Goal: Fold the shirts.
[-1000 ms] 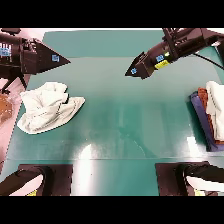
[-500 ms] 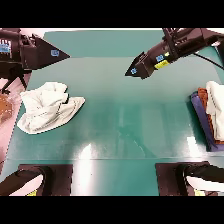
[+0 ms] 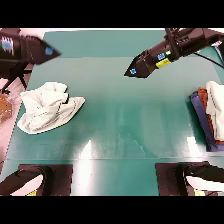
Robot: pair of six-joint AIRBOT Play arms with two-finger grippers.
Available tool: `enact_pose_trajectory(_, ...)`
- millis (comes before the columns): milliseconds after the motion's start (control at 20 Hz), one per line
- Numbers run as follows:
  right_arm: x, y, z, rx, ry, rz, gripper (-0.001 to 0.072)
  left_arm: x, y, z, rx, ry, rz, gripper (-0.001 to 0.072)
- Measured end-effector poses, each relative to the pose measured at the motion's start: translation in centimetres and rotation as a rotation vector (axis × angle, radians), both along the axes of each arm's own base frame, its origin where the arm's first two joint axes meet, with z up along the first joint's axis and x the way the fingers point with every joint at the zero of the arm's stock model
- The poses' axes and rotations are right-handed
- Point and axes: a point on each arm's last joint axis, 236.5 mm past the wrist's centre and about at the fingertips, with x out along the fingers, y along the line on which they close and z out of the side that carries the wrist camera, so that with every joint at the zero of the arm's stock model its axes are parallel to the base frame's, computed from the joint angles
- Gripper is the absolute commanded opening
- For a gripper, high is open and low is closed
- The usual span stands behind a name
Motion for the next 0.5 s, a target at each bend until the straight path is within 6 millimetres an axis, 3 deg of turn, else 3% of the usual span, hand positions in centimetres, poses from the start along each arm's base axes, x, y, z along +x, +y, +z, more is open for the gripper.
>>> enact_pose_trajectory(50, 0.3, -0.4, 0.0, 0.001, 0.006, -0.018, 0.0389, 0.6, 3.4, -2.0, 0.119, 0.045, 0.113, 0.0705)
enact_pose_trajectory(150, 1.2, -1.6, -0.1, 0.002, 0.017, -0.060, 0.0389, 1.0, 10.3, -4.5, 0.295, 0.124, 0.339, 0.0704)
enact_pose_trajectory(250, 2.0, -2.8, -0.3, 0.001, 0.027, -0.098, 0.0389, 0.5, 15.5, -6.5, 0.364, 0.212, 0.517, 0.0704)
enact_pose_trajectory(400, 2.8, -4.4, -1.5, -0.009, 0.062, -0.144, 0.0389, -0.9, 21.6, -10.9, 0.373, 0.370, 0.714, 0.0704)
enact_pose_trajectory(500, 2.9, -4.9, -2.6, -0.018, 0.095, -0.155, 0.0389, -1.7, 24.5, -14.5, 0.316, 0.466, 0.802, 0.0704)
